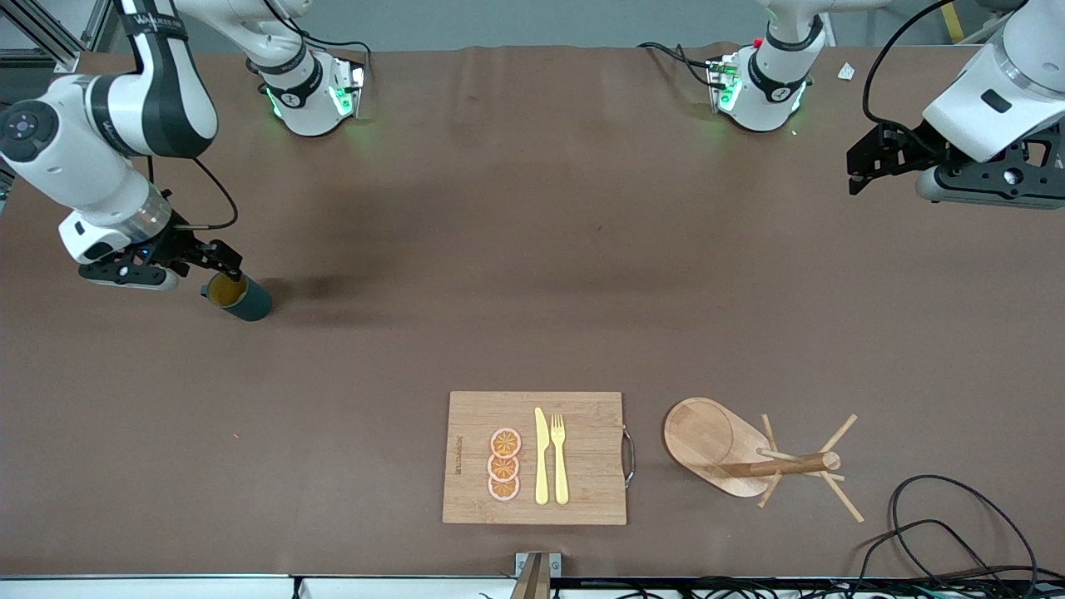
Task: Pass cup and hang on rack
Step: 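Lower the right gripper over the mug rim and close on it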
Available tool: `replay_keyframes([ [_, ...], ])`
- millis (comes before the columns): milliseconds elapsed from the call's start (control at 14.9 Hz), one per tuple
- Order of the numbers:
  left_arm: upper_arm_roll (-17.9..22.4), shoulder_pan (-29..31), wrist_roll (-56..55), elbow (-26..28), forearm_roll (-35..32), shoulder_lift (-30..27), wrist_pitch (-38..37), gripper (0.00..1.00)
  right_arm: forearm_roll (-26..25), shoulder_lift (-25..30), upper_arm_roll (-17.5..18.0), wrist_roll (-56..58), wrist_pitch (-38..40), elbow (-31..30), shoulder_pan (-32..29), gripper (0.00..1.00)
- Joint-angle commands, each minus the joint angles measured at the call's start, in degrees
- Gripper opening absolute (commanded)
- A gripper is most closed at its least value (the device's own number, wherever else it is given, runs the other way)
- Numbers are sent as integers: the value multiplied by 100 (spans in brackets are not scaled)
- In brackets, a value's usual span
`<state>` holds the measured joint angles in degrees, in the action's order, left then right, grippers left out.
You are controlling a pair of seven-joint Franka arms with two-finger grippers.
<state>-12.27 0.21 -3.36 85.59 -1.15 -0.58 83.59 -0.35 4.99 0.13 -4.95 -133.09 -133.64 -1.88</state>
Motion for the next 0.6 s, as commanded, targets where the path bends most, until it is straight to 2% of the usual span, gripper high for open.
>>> replay_keyframes([
  [0,-21,31,90,-42,-34,-48,-106,100,61,-191,22,-23,-471,-241,-67,100],
  [538,-12,67,90,-42,-34,-48,-106,100,61,-754,13,-14,-1167,-478,-155,100],
])
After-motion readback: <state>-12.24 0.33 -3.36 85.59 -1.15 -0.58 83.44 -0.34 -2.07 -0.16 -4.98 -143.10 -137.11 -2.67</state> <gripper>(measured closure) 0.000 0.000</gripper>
